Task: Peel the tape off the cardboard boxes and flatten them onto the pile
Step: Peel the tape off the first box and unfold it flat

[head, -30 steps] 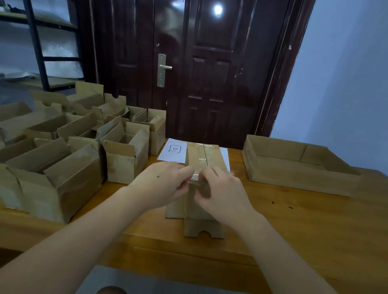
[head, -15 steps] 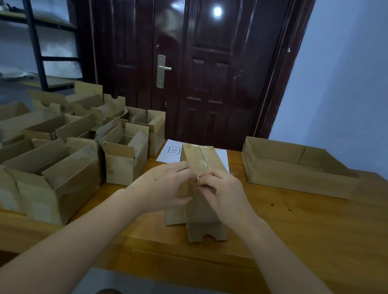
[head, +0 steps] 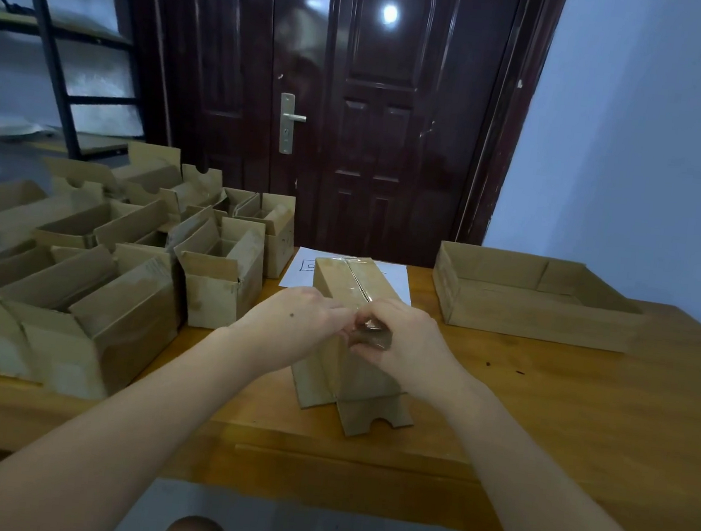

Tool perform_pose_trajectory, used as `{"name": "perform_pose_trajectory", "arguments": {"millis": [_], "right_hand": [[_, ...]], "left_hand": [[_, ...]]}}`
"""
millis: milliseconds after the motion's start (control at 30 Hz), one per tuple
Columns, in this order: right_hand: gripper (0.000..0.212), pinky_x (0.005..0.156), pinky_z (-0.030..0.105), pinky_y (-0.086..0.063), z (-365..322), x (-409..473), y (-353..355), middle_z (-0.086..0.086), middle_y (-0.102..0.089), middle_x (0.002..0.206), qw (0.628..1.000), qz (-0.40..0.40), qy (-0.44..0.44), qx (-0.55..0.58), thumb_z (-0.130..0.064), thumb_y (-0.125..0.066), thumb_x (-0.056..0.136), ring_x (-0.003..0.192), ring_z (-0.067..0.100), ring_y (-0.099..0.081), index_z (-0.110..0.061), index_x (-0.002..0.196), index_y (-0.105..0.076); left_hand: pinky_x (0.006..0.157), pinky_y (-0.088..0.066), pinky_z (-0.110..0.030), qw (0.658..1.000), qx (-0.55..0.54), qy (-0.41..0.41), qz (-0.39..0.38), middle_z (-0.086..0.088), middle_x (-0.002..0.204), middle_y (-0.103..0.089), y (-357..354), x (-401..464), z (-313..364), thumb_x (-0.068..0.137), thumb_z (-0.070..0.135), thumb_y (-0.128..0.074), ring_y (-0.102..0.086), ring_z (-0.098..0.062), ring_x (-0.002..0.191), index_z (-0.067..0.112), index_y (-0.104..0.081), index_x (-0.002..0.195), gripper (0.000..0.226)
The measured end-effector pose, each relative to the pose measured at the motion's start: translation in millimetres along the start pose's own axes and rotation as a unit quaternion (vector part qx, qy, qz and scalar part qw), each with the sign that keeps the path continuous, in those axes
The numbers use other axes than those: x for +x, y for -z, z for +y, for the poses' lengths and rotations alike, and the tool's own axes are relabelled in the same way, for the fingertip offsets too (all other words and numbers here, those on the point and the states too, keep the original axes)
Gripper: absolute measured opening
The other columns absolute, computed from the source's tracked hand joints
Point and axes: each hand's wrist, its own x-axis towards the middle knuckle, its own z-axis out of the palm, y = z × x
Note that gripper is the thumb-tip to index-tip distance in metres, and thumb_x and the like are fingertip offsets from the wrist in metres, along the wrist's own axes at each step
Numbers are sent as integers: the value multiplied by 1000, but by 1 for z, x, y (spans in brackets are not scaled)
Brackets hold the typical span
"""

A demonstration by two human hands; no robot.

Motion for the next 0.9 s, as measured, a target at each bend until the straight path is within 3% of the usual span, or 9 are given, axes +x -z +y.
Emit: {"name": "perform_pose_trajectory", "arguments": {"millis": [233,333,400,467,533,667,800,900], "right_hand": [[21,85,19,-48,-5,1,0,-9,-64,107,1000,-4,-10,-24,-20,-79,86,100,9,-57,-22,105,-70],[22,83,14,-45,-4,0,0,-12,-63,107,1000,-4,-10,-19,-22,-79,87,99,6,-56,-24,106,-70],[22,81,14,-44,-3,0,0,-12,-64,107,1000,-5,-12,-21,-24,-79,87,98,4,-56,-25,107,-70],[22,81,18,-48,-2,2,-1,-12,-65,105,1000,-1,-13,-26,-27,-80,86,97,4,-57,-26,106,-71],[24,81,18,-49,-1,2,-1,-12,-64,105,999,0,-24,-27,-29,-80,86,97,5,-57,-26,107,-70],[28,78,11,-43,1,2,-2,-12,-64,102,999,10,-33,-15,-32,-83,83,93,4,-58,-24,106,-69],[34,88,24,-54,3,4,-3,-11,-66,110,999,8,-30,-21,-33,-83,83,100,6,-61,-25,113,-69],[35,93,32,-55,3,5,-4,-13,-66,113,999,7,-29,-35,-36,-82,83,104,7,-60,-28,115,-69]], "left_hand": [[92,-58,-35,1000,9,-21,11,7,115,-73,-4,-5,-2,97,13,-69,-70,-17,100,29,-52,125,36],[91,-58,-33,999,7,-32,23,3,116,-73,-8,-8,0,96,13,-70,-71,-16,95,27,-51,123,36],[83,-56,-26,999,-13,-26,37,4,110,-72,-9,-11,1,98,15,-68,-69,-15,88,26,-54,117,26],[75,-45,-14,998,-52,2,46,7,106,-68,-6,-11,2,103,21,-60,-66,-13,87,26,-57,112,11],[72,-34,-7,994,-88,34,47,8,107,-66,-2,-10,2,105,27,-54,-65,-12,92,25,-60,114,11],[82,-37,-10,991,-106,71,37,11,123,-65,1,-10,4,103,38,-56,-63,-8,109,26,-59,131,30],[79,-40,-7,994,-77,67,30,9,120,-69,1,-8,3,102,26,-61,-66,-7,103,26,-64,132,30],[81,-57,-23,995,-73,54,36,5,110,-74,0,-8,2,102,25,-60,-70,-11,97,22,-72,120,22]]}}
